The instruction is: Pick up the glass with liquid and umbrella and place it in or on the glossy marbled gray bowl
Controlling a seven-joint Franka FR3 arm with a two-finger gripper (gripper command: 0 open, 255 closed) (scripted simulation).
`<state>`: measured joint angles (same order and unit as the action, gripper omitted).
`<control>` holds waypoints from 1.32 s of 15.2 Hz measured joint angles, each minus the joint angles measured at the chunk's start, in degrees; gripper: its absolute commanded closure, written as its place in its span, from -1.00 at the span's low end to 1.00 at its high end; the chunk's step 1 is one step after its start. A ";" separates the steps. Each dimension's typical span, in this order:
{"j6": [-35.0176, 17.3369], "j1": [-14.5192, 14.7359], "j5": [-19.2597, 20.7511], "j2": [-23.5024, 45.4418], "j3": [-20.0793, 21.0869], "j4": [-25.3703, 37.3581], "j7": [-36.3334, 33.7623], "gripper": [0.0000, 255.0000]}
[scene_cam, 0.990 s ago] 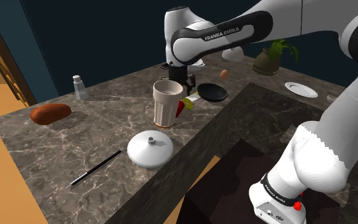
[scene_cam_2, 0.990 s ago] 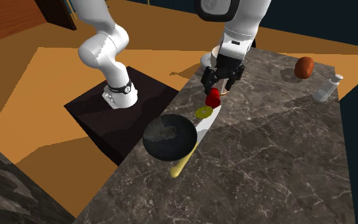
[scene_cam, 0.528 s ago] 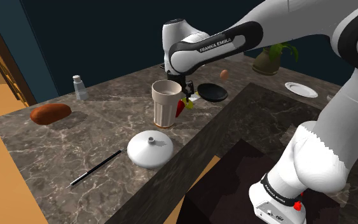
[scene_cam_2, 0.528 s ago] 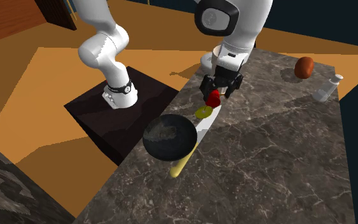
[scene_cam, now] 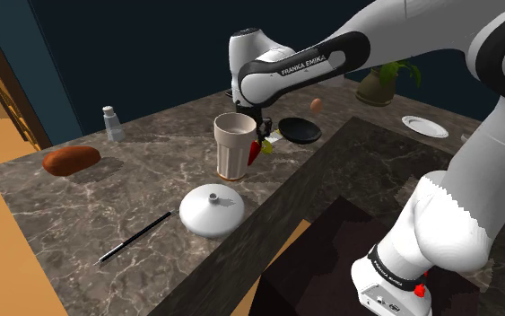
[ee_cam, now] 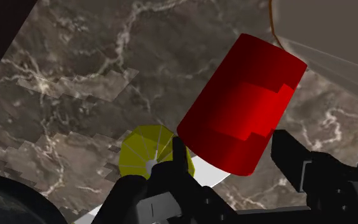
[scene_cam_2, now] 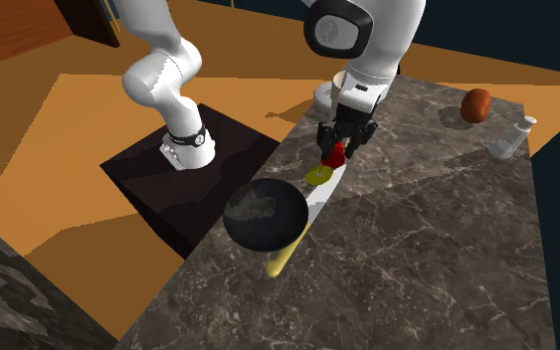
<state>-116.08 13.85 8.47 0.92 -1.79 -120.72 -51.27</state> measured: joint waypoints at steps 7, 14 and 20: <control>-0.01 0.00 0.01 0.00 -0.01 -0.01 0.01 1.00; -1.93 1.50 3.62 -7.40 2.74 -7.02 -26.07 -1.00; -5.21 1.21 5.52 -8.64 3.93 -11.03 -38.57 -1.00</control>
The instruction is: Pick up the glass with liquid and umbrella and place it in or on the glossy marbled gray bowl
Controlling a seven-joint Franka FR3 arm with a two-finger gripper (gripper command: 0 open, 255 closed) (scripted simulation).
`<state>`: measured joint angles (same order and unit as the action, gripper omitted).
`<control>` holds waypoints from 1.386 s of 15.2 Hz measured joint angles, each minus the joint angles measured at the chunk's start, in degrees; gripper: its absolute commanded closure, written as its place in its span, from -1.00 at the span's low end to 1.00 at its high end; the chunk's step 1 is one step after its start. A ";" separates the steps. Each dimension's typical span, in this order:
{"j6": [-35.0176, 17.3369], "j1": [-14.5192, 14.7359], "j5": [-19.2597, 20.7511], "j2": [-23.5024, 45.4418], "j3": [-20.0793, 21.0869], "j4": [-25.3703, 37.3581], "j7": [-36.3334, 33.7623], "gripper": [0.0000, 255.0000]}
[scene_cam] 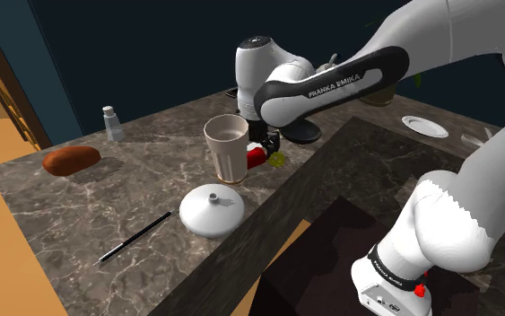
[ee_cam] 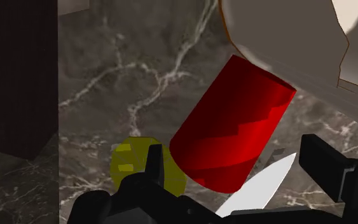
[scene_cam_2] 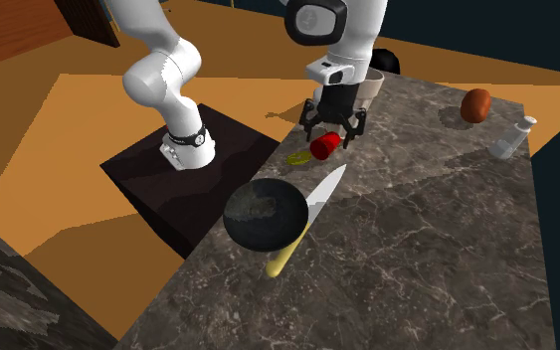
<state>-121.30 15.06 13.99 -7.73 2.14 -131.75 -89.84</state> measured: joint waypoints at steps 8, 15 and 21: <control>-3.12 -0.54 0.61 0.29 -0.75 -1.17 -0.37 -1.00; -3.09 -0.43 0.62 -0.22 -0.73 -1.67 -0.46 1.00; -2.72 -0.39 0.57 0.25 -0.73 -1.01 -0.36 1.00</control>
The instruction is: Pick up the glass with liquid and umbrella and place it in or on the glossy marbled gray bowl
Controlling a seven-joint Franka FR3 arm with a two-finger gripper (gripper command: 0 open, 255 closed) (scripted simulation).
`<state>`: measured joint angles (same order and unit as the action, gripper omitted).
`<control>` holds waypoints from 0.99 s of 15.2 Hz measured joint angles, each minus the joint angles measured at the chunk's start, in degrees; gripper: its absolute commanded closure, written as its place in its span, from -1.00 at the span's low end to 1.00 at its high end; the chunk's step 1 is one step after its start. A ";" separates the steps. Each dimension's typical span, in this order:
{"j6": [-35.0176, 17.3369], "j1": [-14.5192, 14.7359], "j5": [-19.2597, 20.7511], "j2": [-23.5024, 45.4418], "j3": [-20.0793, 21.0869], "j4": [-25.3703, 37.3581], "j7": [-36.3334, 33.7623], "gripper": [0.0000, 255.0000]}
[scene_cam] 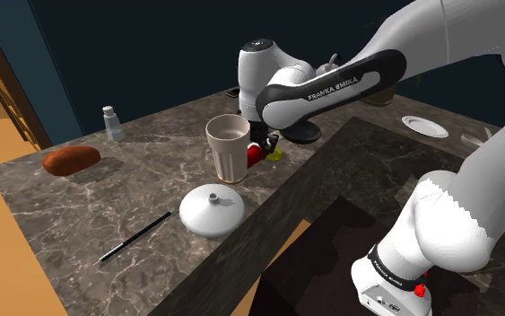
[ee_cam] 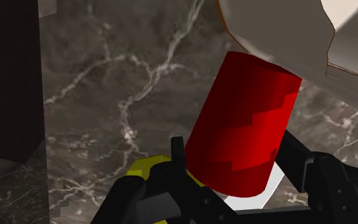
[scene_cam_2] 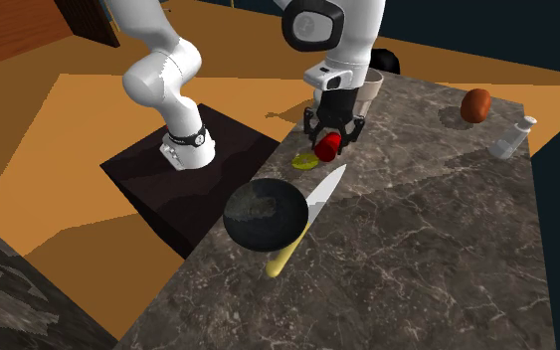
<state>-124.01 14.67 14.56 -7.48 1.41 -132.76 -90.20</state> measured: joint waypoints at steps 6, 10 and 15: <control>4.22 0.37 -0.69 -1.11 0.24 1.87 1.06 1.00; 7.44 0.48 -1.18 -2.52 0.29 3.71 1.83 1.00; 11.19 0.62 -1.65 -3.97 0.39 6.08 2.60 1.00</control>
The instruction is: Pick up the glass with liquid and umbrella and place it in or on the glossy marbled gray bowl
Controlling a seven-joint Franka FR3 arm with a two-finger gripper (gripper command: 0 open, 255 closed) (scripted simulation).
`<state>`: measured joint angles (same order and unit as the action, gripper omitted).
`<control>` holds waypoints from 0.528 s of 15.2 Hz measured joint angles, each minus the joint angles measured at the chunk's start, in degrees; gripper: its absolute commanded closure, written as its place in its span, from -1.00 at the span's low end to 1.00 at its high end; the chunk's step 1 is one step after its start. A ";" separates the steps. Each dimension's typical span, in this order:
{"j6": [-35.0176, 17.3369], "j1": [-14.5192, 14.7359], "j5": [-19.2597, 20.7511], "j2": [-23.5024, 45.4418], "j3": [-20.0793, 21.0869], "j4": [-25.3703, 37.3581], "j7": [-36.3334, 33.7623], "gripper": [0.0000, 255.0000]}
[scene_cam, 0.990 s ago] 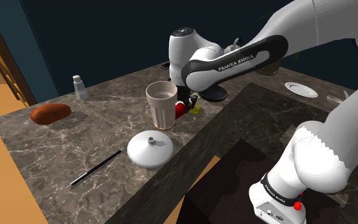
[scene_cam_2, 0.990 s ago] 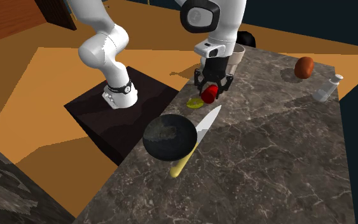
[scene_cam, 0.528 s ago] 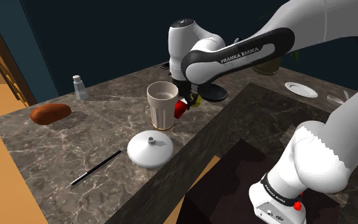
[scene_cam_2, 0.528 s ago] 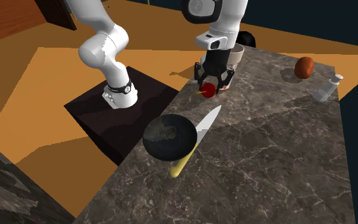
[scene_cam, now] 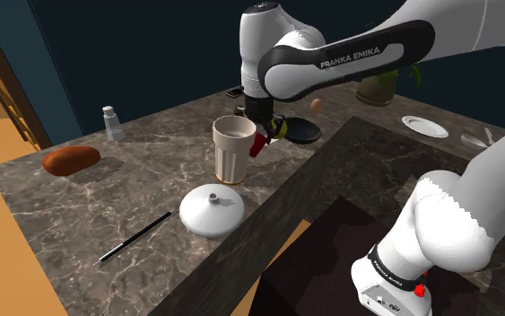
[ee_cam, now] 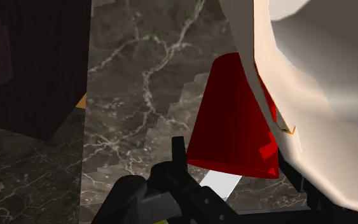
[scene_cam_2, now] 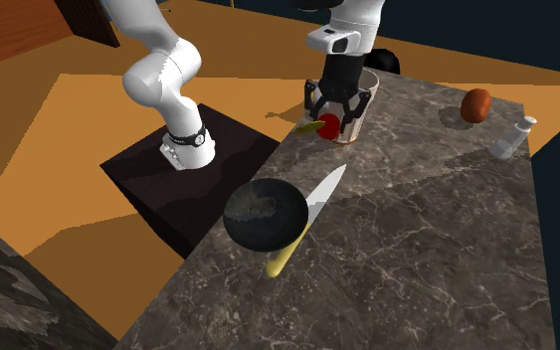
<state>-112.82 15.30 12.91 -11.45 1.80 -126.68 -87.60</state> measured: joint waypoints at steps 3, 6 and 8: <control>2.28 0.01 -0.22 -0.29 -0.02 2.06 0.57 1.00; 4.47 0.00 -0.40 -0.71 -0.04 3.88 1.13 1.00; 5.58 -0.26 -0.37 -1.24 -0.43 4.62 2.02 1.00</control>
<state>-107.24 15.03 12.53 -12.69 1.37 -122.06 -85.58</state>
